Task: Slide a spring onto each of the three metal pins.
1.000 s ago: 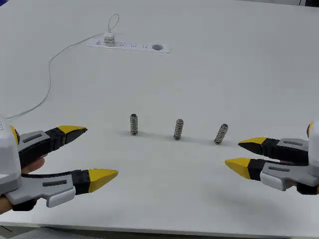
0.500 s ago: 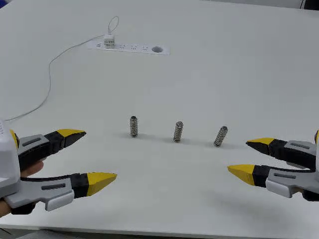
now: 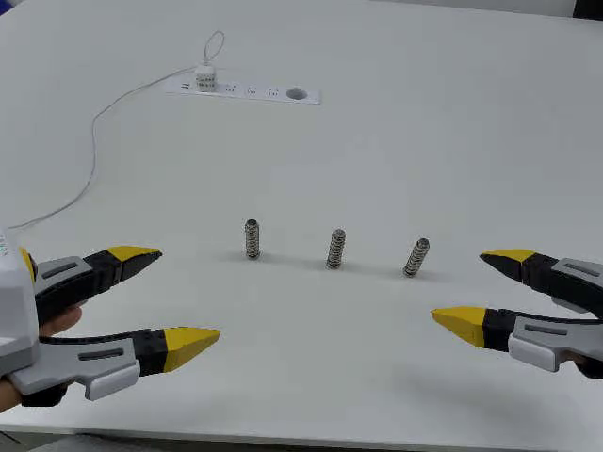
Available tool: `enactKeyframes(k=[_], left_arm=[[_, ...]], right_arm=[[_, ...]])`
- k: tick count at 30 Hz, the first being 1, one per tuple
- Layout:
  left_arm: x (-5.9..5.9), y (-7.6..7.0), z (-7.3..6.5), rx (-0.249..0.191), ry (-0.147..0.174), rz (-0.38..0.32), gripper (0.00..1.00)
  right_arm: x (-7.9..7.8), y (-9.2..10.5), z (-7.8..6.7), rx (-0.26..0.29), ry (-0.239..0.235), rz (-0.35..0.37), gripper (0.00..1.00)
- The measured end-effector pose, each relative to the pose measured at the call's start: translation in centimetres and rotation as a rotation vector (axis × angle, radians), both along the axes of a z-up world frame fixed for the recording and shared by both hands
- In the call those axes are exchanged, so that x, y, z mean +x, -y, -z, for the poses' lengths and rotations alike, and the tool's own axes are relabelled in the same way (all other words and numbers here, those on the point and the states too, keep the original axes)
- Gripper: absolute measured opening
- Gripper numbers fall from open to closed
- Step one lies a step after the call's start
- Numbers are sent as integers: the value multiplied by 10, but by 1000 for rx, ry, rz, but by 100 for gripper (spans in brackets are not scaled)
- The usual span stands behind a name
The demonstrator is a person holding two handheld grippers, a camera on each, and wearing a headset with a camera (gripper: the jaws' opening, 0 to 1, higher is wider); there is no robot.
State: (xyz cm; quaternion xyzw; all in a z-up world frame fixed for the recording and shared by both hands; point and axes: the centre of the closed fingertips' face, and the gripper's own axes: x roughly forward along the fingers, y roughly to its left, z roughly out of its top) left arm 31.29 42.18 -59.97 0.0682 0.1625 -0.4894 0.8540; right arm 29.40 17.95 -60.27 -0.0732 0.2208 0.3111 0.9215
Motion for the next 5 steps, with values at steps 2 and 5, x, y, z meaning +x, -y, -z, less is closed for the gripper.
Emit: enactKeyframes(k=[2, 5], left_arm=[[0, 0, 1, 0, -2, -2, 68], [0, 0, 2, 0, -5, -3, 68]], right_arm=[[0, 0, -1, 7, 3, 3, 63], [1, -2, -2, 17, 8, 5, 65]])
